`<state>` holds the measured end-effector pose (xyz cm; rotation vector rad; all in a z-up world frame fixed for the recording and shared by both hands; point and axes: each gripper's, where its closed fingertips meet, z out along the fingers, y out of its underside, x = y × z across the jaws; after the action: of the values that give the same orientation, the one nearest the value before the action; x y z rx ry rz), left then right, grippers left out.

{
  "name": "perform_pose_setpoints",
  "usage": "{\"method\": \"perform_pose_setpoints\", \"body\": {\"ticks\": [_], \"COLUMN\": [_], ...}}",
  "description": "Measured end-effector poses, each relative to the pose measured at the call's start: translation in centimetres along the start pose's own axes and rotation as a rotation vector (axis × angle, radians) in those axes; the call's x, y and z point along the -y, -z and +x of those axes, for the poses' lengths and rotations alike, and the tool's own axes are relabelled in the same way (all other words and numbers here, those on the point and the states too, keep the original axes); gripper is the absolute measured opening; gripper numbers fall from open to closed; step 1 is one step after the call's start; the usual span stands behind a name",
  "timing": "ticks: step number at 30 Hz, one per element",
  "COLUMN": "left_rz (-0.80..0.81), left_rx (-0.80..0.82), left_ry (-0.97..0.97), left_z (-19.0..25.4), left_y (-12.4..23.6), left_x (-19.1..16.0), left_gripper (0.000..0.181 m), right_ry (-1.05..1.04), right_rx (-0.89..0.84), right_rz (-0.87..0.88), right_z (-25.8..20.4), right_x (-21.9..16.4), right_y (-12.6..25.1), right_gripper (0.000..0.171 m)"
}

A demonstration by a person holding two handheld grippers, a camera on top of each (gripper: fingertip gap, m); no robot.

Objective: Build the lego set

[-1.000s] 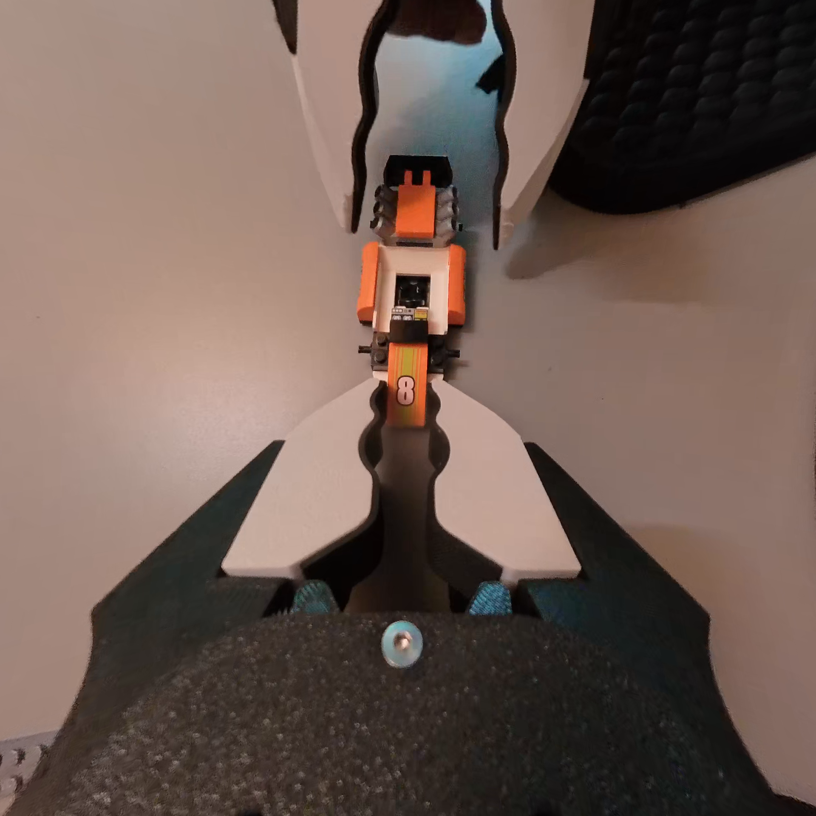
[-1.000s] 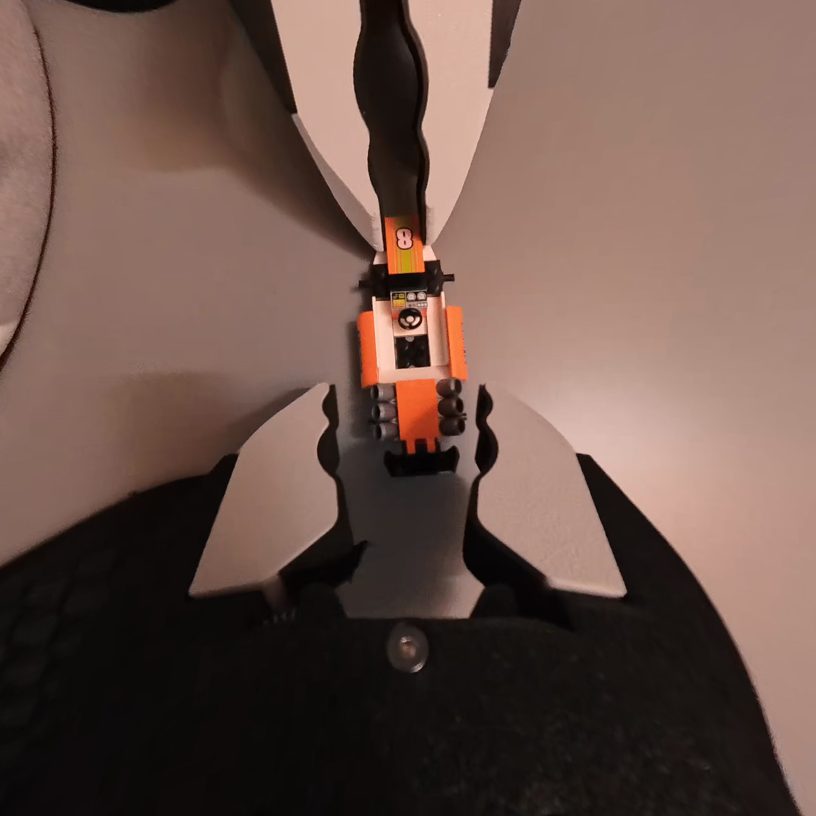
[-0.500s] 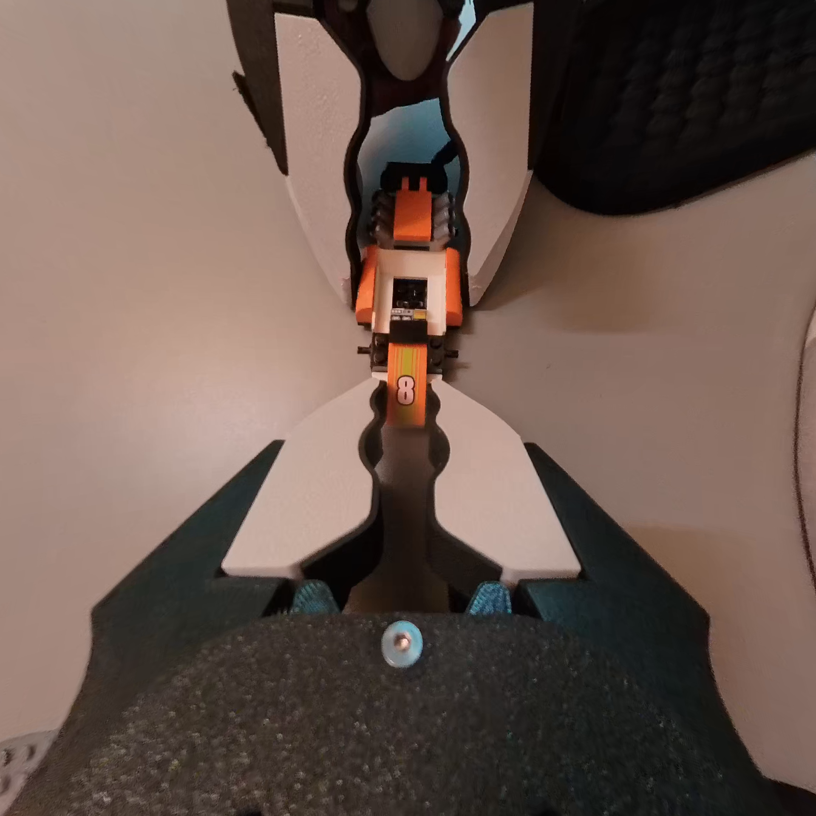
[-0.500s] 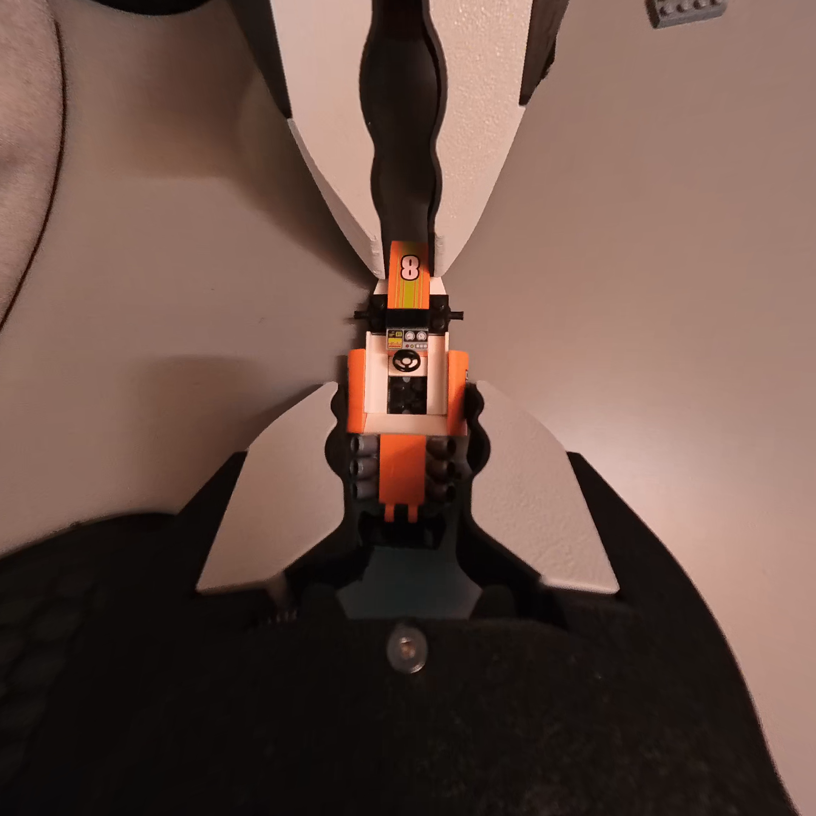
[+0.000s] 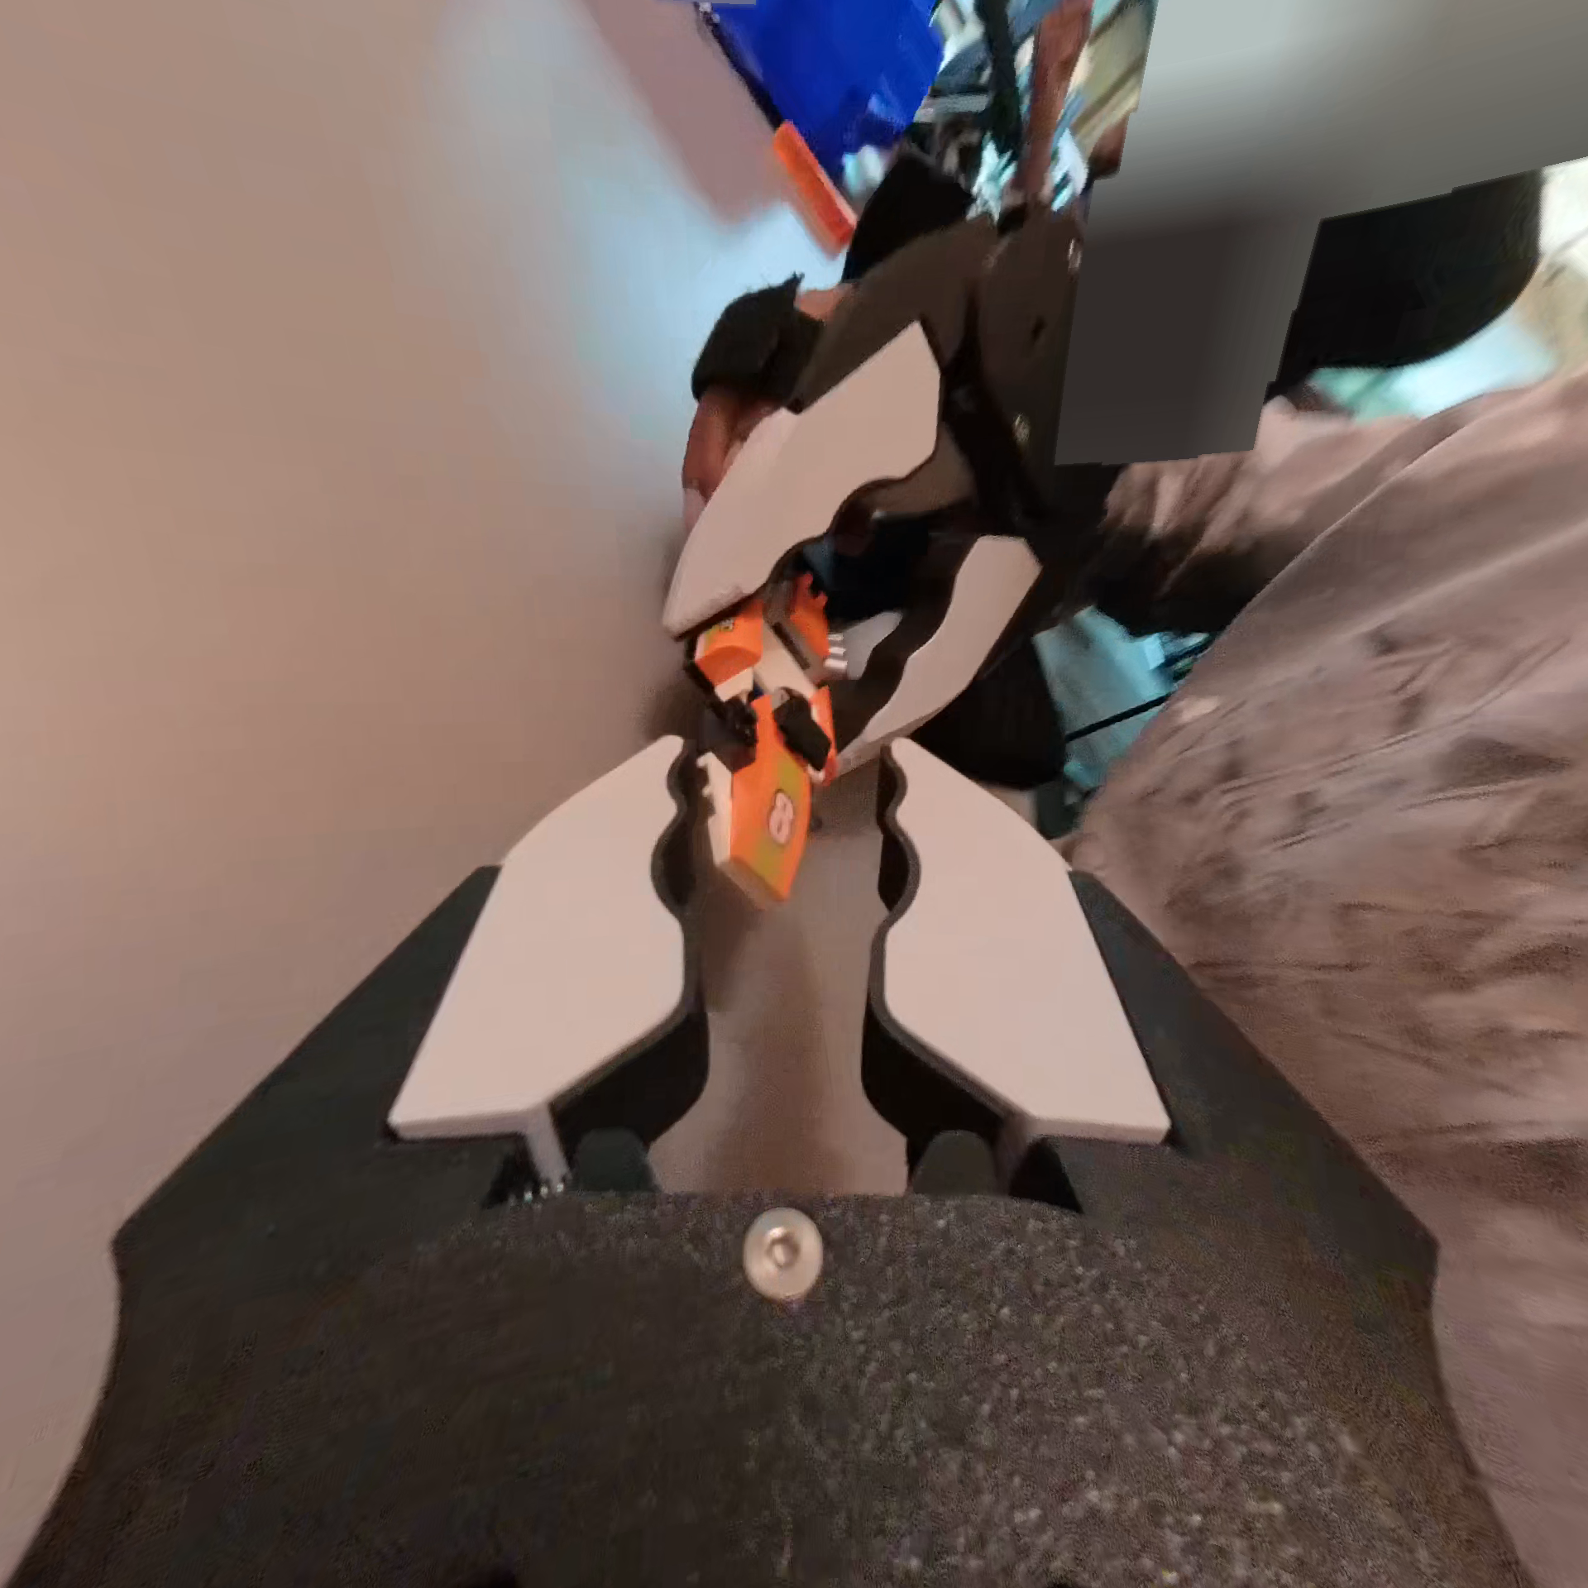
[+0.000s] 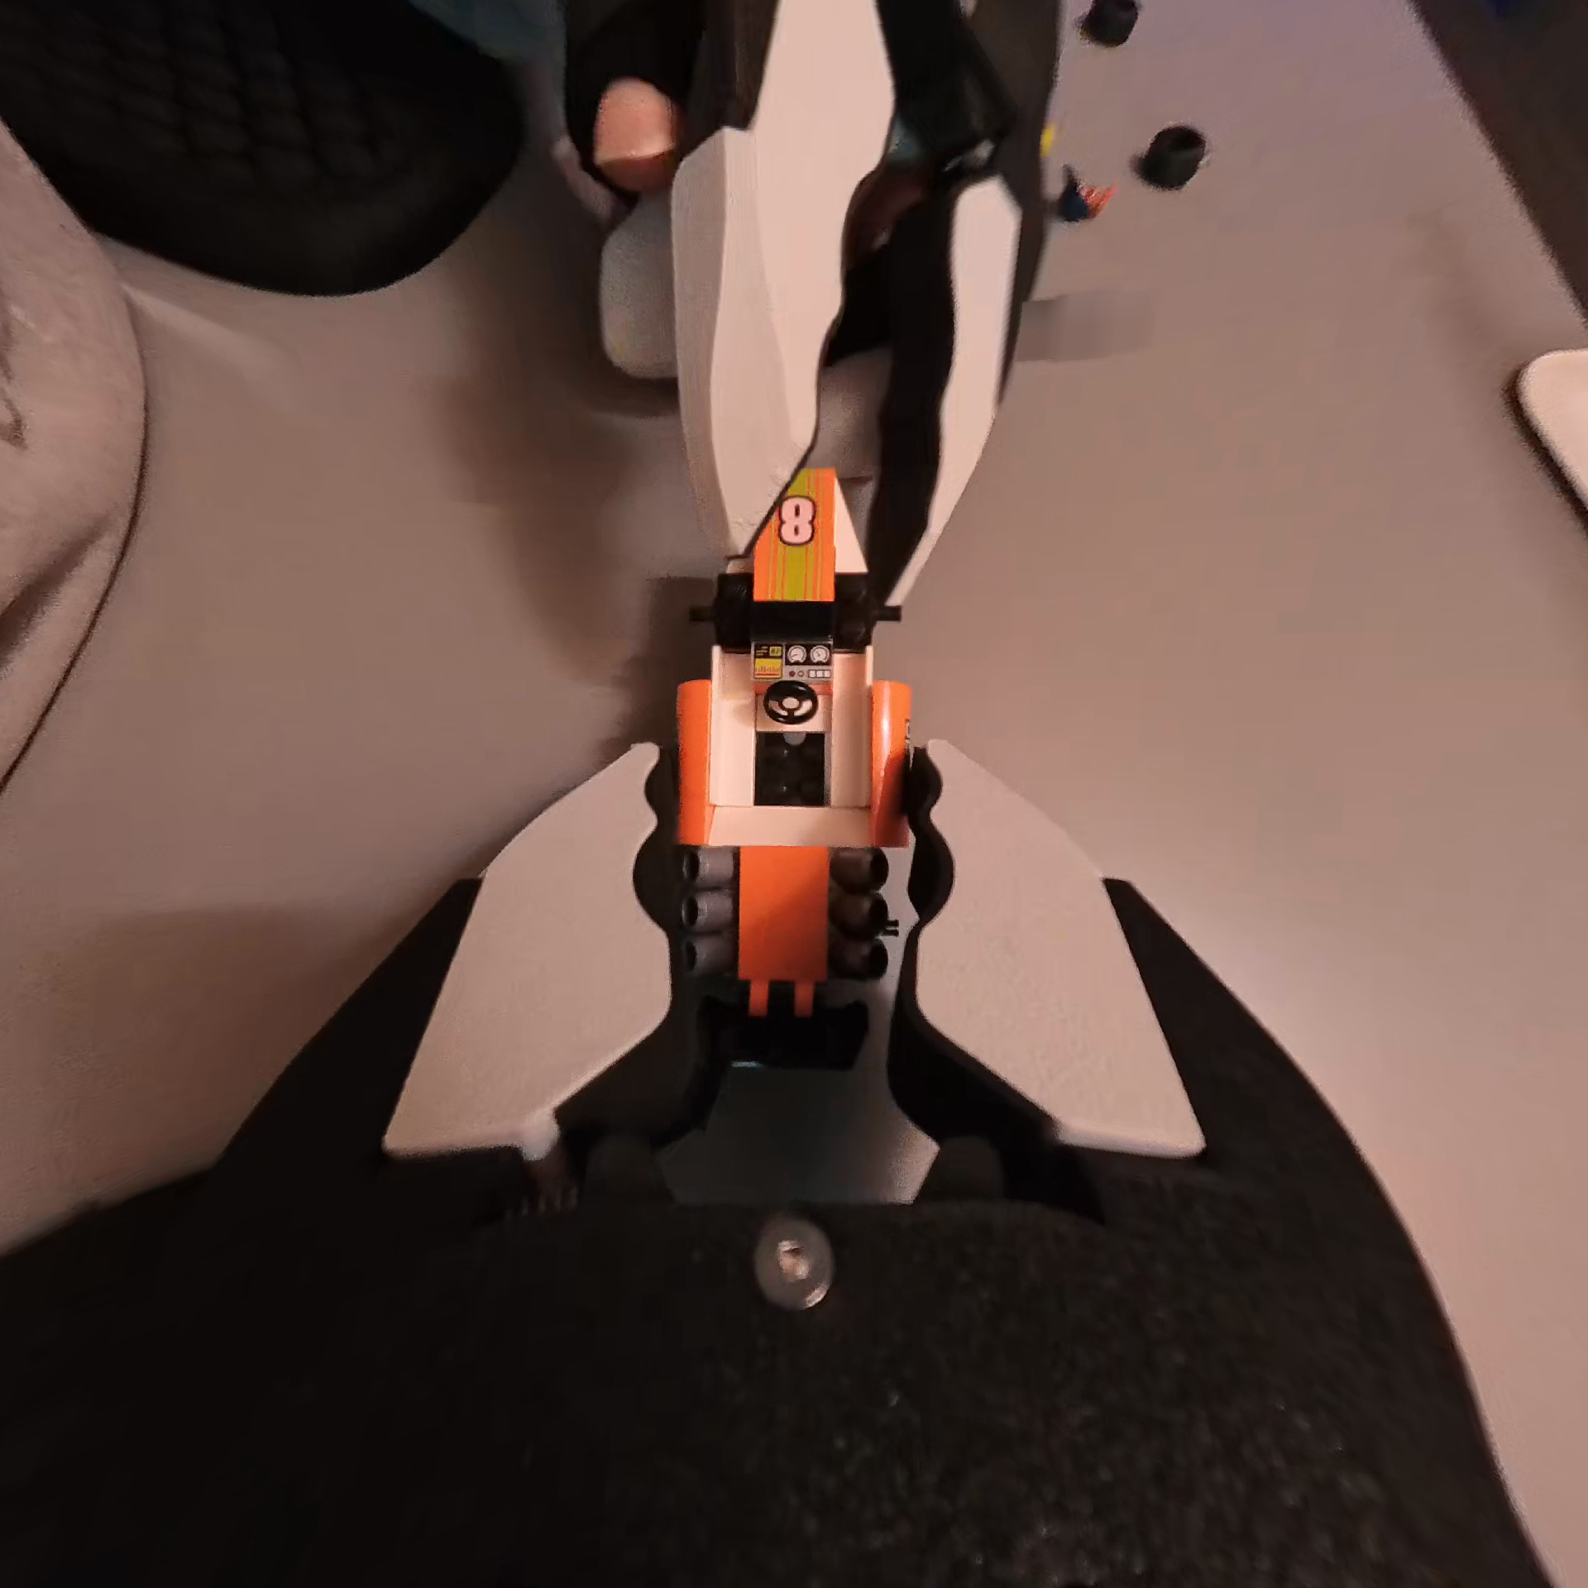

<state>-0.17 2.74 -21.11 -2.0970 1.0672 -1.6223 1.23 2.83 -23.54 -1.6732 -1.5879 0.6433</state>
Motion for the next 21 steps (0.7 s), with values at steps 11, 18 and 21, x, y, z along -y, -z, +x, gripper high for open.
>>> {"method": "perform_pose_setpoints", "body": {"ticks": [11, 18, 21], "left_rz": [0.062, 0.087, 0.097], "left_rx": [0.013, 0.021, 0.040], "left_ry": [0.093, 0.027, -0.007], "left_z": [-0.1, 0.4, 0.7], "left_y": [-0.5, -0.1, 0.1], "left_x": [0.1, 0.5, 0.8], "left_gripper": [0.024, 0.021, 0.020], "right_ry": [0.143, 0.258, 0.302], "right_rx": [-0.125, -0.229, -0.281], "right_rz": [0.022, 0.021, 0.022], "right_z": [0.6, 0.9, 1.2], "right_x": [0.7, 1.3, 1.6], "right_y": [0.1, 0.4, 0.7], "right_gripper": [0.052, 0.052, 0.052]}}
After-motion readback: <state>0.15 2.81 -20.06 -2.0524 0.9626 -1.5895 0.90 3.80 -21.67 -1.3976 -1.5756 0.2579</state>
